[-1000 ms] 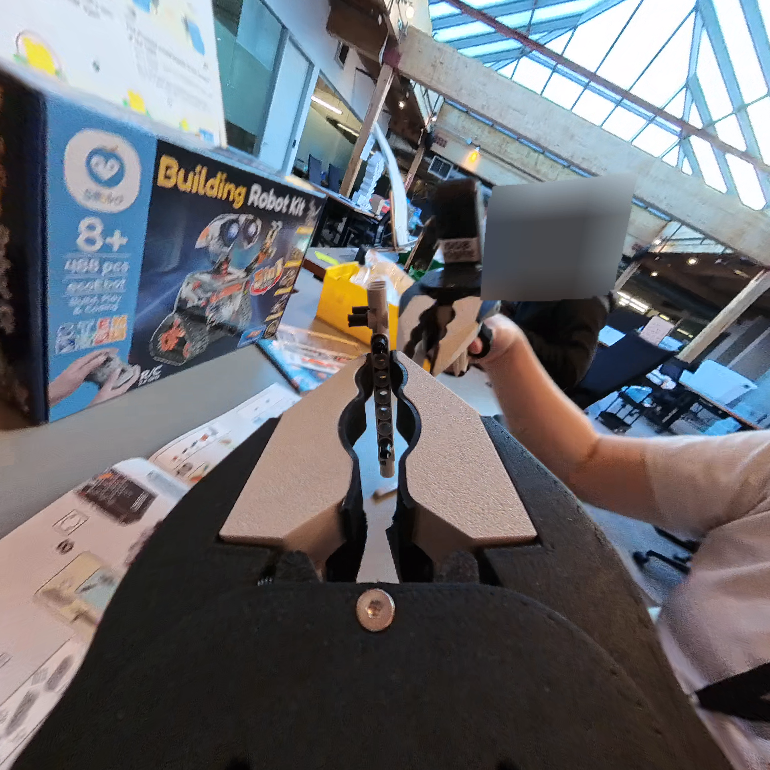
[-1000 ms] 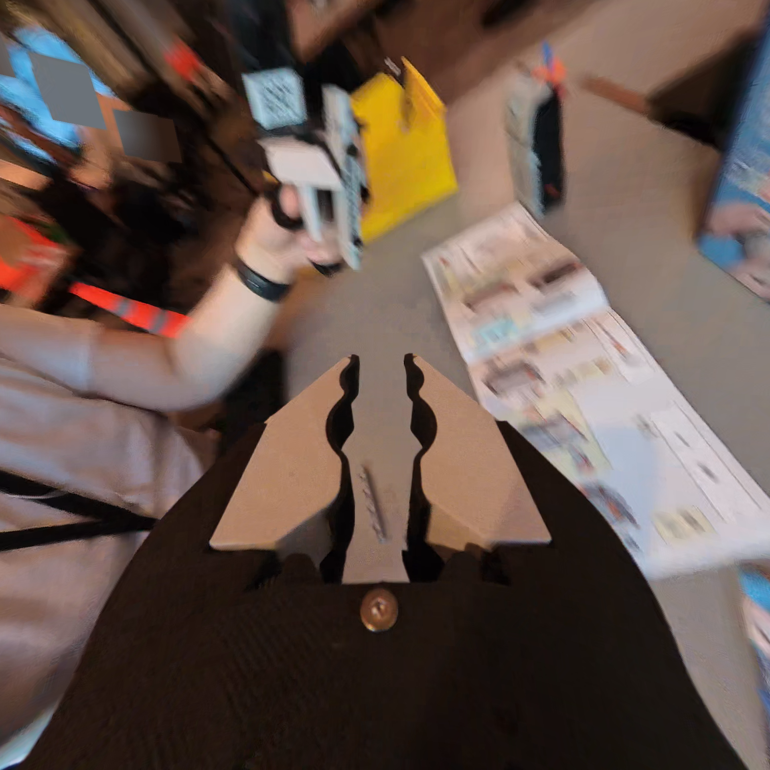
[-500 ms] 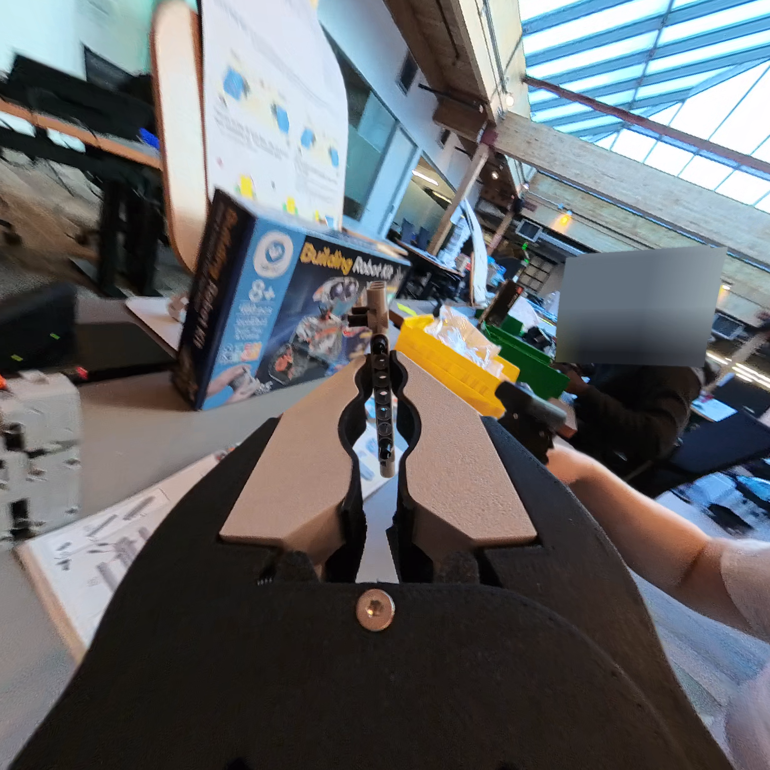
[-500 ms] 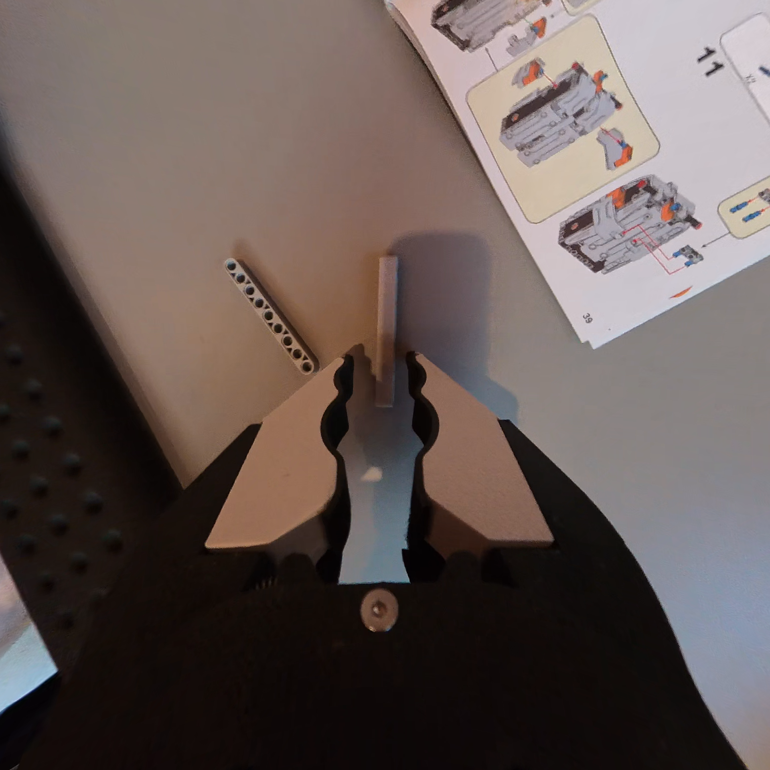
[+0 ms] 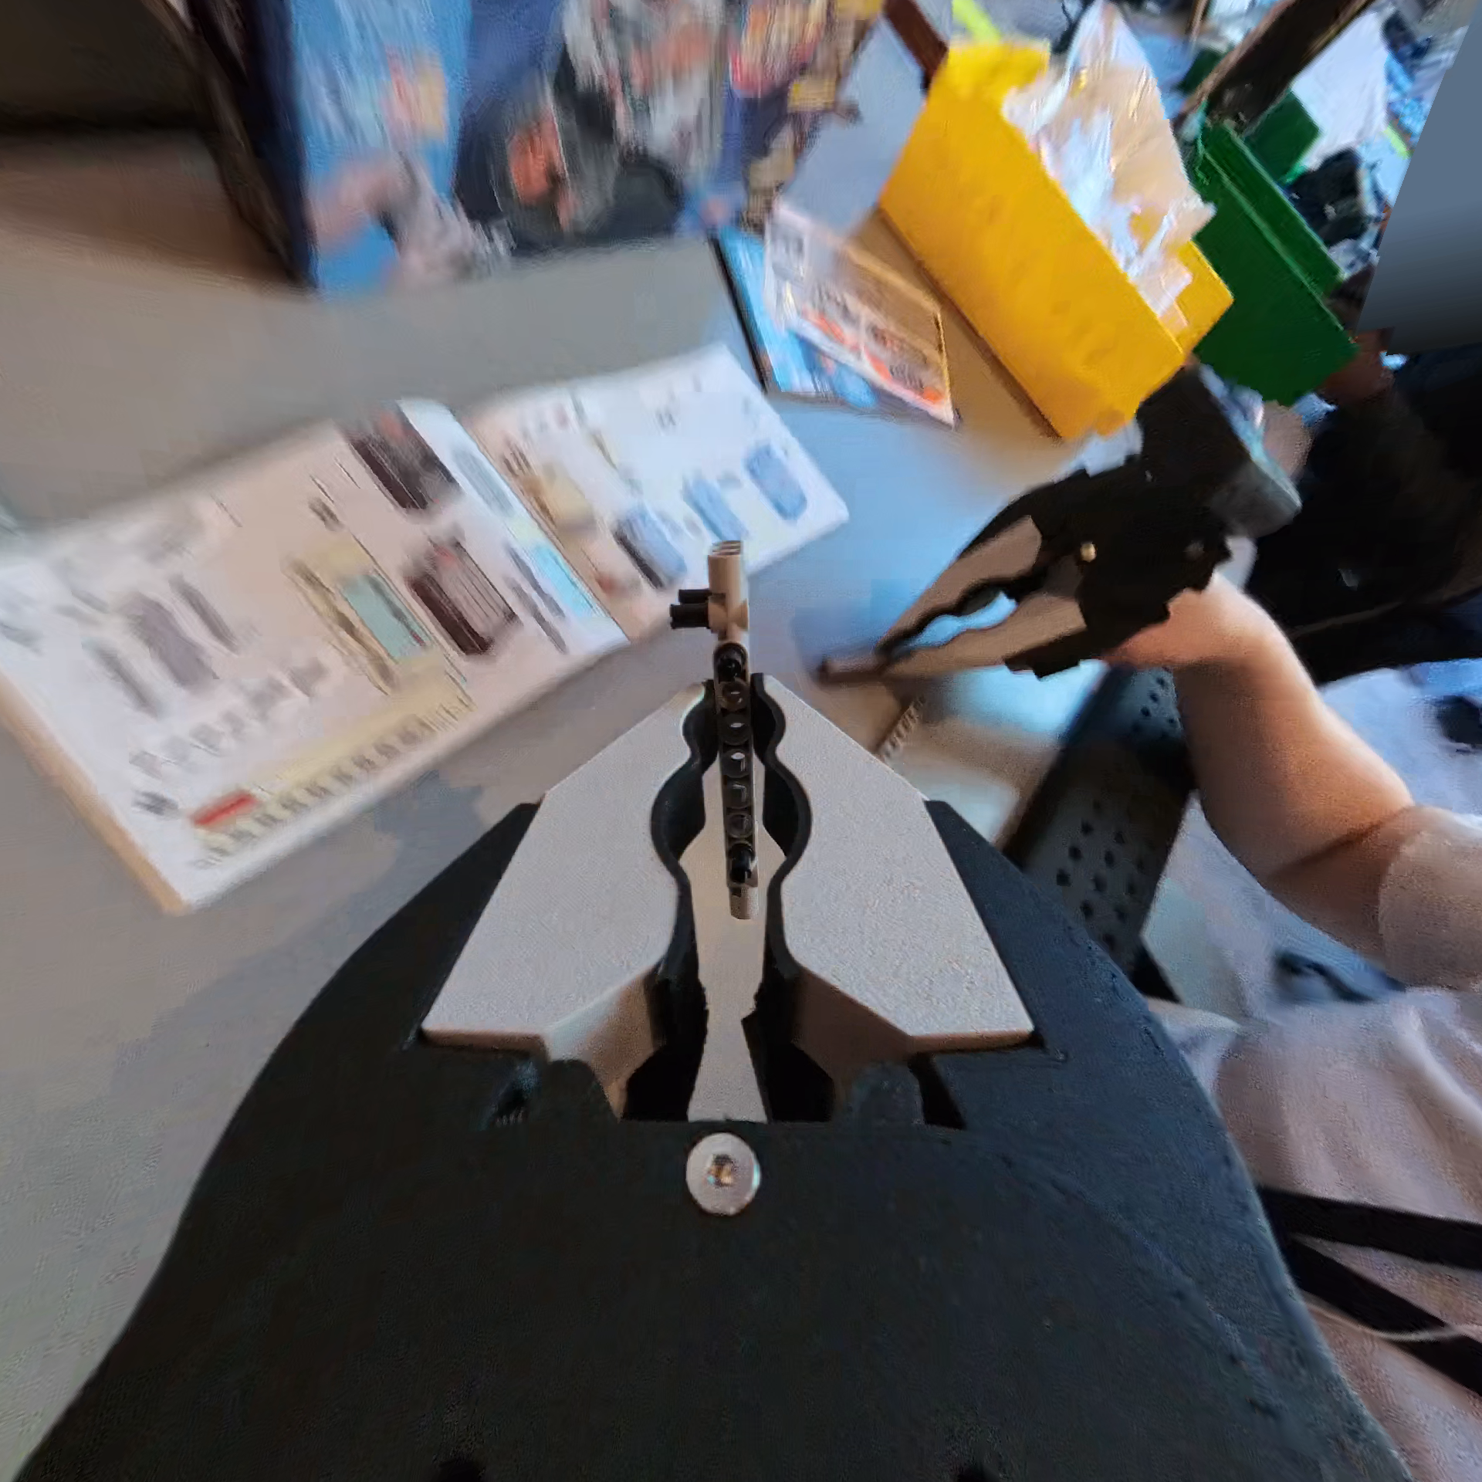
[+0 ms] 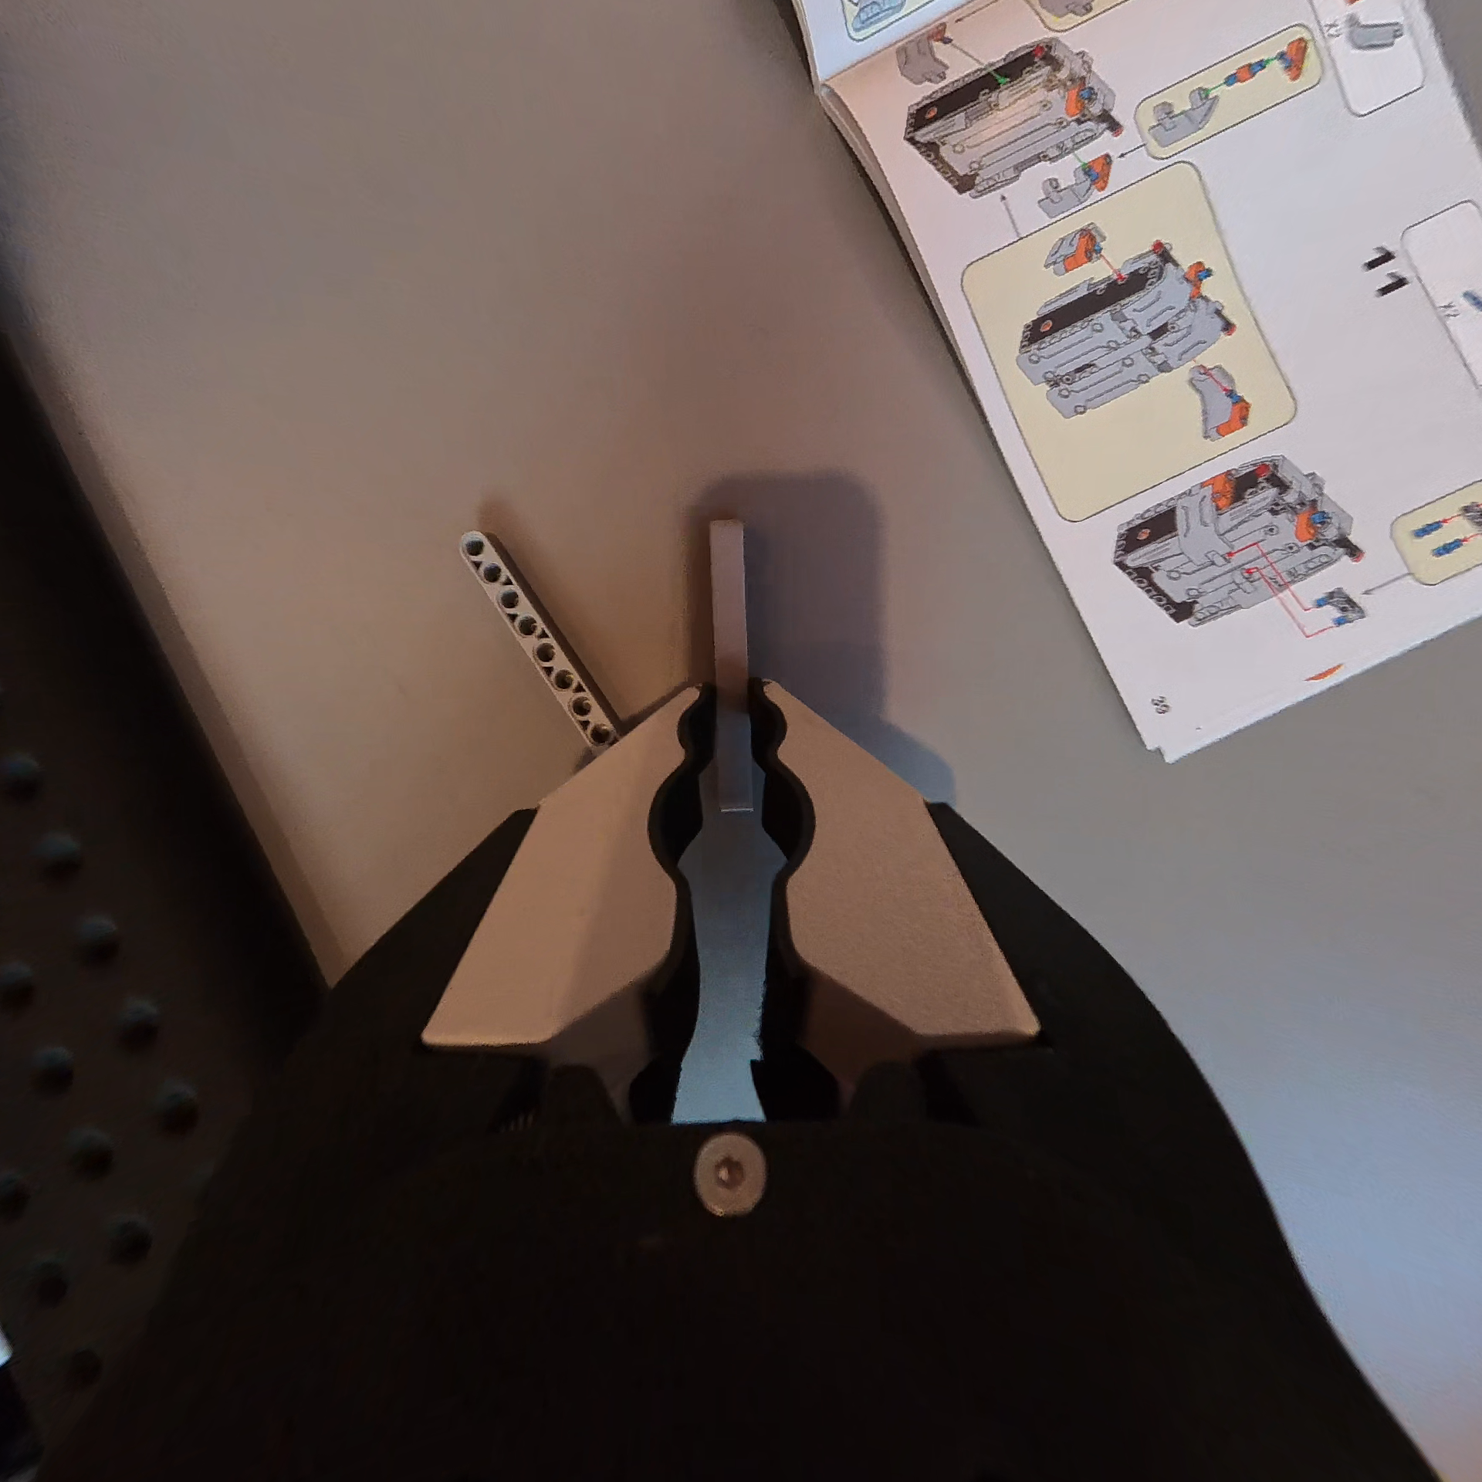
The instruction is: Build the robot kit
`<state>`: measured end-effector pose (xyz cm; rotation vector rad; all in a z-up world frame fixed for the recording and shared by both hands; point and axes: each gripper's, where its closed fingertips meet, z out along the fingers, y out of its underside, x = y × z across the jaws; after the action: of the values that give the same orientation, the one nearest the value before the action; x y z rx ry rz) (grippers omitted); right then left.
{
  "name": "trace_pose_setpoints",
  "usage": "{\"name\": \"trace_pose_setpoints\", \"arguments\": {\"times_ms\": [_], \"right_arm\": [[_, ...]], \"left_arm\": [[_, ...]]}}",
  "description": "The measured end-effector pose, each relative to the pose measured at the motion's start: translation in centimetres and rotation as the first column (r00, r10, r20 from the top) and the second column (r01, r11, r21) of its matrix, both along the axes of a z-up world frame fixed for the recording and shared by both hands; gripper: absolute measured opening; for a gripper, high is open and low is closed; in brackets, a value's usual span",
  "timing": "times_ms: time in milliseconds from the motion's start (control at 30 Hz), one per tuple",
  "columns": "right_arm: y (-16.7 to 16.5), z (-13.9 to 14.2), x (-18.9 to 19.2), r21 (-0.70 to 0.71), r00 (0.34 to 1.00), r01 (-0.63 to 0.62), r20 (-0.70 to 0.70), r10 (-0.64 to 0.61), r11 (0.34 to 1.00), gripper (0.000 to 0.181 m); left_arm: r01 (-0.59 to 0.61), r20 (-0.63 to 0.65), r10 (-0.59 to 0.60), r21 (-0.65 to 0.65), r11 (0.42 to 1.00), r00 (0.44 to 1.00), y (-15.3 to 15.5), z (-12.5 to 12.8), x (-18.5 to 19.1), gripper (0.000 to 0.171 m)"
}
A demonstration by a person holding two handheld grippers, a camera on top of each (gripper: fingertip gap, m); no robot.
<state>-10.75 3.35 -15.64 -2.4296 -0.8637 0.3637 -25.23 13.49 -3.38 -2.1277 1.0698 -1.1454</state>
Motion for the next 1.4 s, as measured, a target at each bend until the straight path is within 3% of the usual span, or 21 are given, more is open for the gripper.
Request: {"name": "trace_pose_setpoints", "arguments": {"times_ms": [100,233,367,467,667,833,967,1100,1167,1233,1300,1400], "right_arm": [[0.1,-0.1,-0.5,-0.036,0.999,-0.021,-0.034,0.019,0.999,0.007],[0.4,-0.3,-1.0,-0.032,0.998,-0.056,0.02,0.056,0.998,0.011],[0.7,-0.3,-1.3,-0.003,0.998,-0.059,0.012,0.059,0.998,0.011],[0.7,-0.3,-1.3,0.013,0.999,-0.047,-0.018,0.047,0.999,0.011],[0.6,-0.2,-1.2,0.037,0.998,-0.044,-0.043,0.046,0.998,0.01],[0.6,-0.2,-1.1,0.045,0.997,-0.044,-0.064,0.047,0.998,0.009],[0.6,-0.2,-1.1,0.052,0.996,-0.046,-0.077,0.05,0.998,0.008],[0.6,-0.2,-0.8,0.076,0.998,-0.051,-0.044,0.055,0.996,0.007],[1.1,0.5,-0.8,0.138,0.998,-0.05,-0.025,0.054,0.989,0.007],[2.2,2.6,-1.1,0.266,0.999,-0.019,-0.04,0.031,0.964,0.007],[3.3,5.9,-1.8,0.442,0.998,0.023,-0.059,0.004,0.897,0.006],[3.5,10.0,-3.3,0.61,0.995,0.064,-0.102,-0.002,0.79,0.006]], "left_arm": [[0.074,-0.081,-0.088,-0.158,0.985,0.993,-2.6,-4.9,0.4,0.005],[0.125,-0.324,-0.177,-0.176,0.976,0.929,-4.1,-9.1,-0.8,0.005],[0.239,-0.254,-0.323,-0.311,0.92,0.912,-6.8,-9.3,0.4,0.005],[0.168,-0.353,-0.273,-0.301,0.939,0.895,-5.6,-11.5,-0.1,0.005],[0.14,-0.309,-0.267,-0.378,0.915,0.913,-5.6,-12.3,0.6,0.007],[0.094,-0.263,-0.227,-0.439,0.894,0.938,-5.4,-11.6,0.5,0.025],[0.01,-0.347,-0.133,-0.333,0.943,0.928,-3.6,-11.4,-1.0,0.038],[-0.063,-0.385,-0.02,-0.201,0.978,0.923,-1.7,-10.1,-2.6,0.037],[-0.099,-0.279,0.06,-0.129,0.987,0.958,-0.6,-7.7,-2.0,0.033],[-0.118,-0.074,0.112,-0.092,0.989,0.991,-0.6,-4.1,0.1,0.032],[-0.072,0.118,0.081,-0.081,0.994,0.99,-2.5,-1.4,3.1,0.036],[-0.042,0.305,0.052,-0.038,0.998,0.951,-5.2,0.6,6.6,0.038]]}}
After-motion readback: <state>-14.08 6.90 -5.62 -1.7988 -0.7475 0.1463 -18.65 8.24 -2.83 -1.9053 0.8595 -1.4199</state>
